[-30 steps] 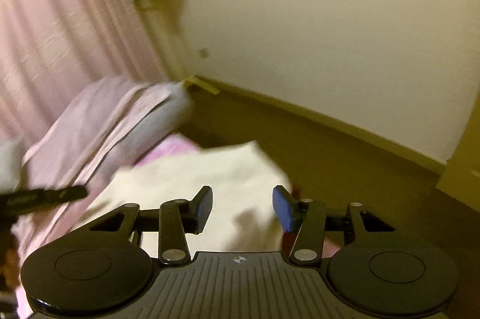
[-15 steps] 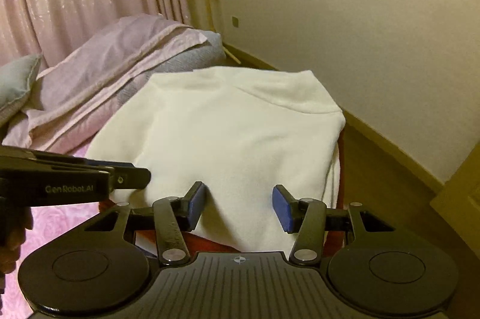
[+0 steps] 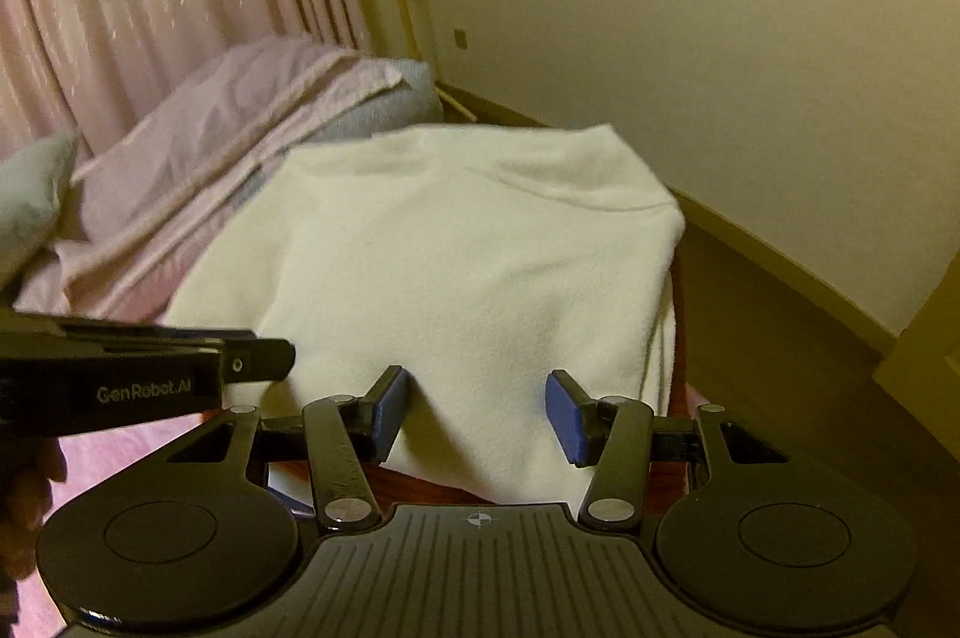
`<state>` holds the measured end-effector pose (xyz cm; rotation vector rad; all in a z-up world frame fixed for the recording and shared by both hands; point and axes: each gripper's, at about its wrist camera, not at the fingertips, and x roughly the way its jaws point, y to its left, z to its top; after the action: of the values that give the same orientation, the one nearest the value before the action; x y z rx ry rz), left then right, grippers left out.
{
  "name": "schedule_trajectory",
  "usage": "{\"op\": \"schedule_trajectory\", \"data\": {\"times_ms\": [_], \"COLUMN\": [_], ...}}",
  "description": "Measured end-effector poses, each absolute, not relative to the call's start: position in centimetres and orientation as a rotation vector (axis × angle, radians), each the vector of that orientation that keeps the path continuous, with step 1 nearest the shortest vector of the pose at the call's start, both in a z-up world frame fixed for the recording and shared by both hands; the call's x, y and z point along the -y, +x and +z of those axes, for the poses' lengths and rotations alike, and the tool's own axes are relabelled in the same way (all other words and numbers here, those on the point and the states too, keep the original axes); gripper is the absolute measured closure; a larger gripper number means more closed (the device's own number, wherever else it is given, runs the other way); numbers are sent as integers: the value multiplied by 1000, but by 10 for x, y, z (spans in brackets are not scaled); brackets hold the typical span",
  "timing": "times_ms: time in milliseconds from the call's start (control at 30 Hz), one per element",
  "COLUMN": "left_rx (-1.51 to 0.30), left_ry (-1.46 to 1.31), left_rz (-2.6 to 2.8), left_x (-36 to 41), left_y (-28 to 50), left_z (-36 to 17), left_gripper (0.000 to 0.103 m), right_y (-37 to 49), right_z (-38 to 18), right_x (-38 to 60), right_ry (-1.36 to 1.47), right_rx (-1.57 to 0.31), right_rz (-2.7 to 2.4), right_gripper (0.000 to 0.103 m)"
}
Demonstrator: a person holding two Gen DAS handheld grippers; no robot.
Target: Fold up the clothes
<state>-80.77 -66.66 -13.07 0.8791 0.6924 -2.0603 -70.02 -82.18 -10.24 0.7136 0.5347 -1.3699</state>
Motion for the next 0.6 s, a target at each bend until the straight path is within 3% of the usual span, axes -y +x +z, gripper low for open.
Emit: {"op": "schedule_trajectory", "data": {"times_ms": [167,233,467,600], "left_rx": [-685,-679,-632,-617], "left_ry": [878,881,889,895], "left_rz": [-2032,-2022,-2021,-2021], "left_x": [640,627,573,543], "left_y": [-791,-781,-738,-713], "left_z": [-98,-87,-47,-29], "left_gripper": [77,76,64,60], "right_y": [-694,-690,-667,-654], "right_z": [-78,-73,-46,-28], "right_x": [793,775,705,665], "right_ry": [744,769,770,790], "right_rx": [-521,-513,-505,-495], "right_rz": [-1420,-1447,-1471,-1489], "right_gripper": [49,25,24,15]}}
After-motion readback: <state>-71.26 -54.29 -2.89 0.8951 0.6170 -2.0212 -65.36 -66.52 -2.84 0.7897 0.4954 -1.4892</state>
